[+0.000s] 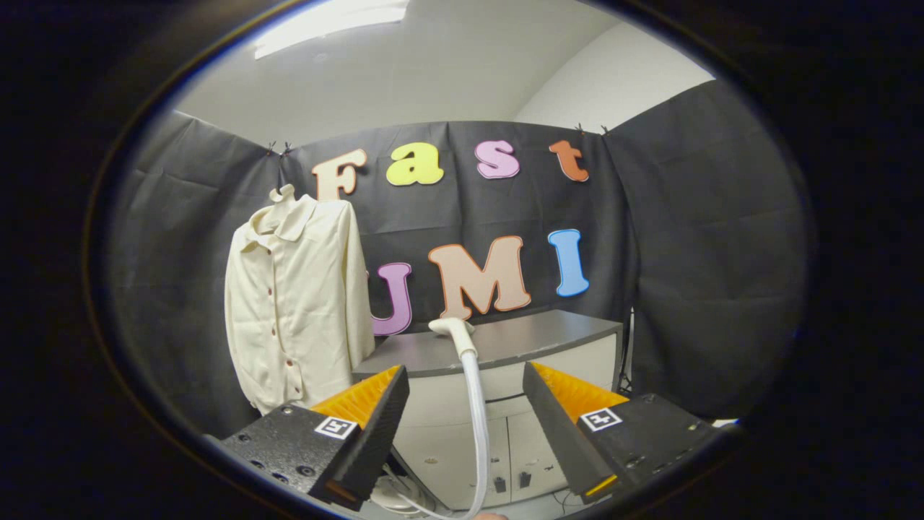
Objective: Iron the clothes twice with a garment steamer, once on the left side and once on the right side.
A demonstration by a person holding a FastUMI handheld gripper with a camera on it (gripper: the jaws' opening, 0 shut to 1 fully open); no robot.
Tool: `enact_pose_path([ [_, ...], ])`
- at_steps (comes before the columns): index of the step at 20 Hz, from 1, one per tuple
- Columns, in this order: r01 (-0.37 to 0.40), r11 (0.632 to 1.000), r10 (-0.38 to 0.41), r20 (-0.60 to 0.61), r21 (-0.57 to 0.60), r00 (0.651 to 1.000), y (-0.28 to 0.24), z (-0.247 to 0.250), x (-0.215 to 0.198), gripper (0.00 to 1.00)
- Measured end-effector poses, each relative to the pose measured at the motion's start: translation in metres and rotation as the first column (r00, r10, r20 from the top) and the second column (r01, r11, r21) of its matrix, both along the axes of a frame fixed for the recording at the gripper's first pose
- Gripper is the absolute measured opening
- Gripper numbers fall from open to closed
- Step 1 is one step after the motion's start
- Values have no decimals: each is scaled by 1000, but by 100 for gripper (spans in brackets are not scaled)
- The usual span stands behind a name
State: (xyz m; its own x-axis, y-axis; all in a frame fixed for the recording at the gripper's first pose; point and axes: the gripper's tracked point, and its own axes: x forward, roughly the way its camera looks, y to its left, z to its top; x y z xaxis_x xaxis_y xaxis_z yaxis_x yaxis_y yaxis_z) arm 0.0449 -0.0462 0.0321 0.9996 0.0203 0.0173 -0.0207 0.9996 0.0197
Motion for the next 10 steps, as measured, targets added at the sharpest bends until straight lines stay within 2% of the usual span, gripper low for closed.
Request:
enact_pose_path([
  [6,-25,1000,25,-38,-6,999,1,5,34,97],
  [10,-29,999,28,-47,-16,999,3,16,81,96],
])
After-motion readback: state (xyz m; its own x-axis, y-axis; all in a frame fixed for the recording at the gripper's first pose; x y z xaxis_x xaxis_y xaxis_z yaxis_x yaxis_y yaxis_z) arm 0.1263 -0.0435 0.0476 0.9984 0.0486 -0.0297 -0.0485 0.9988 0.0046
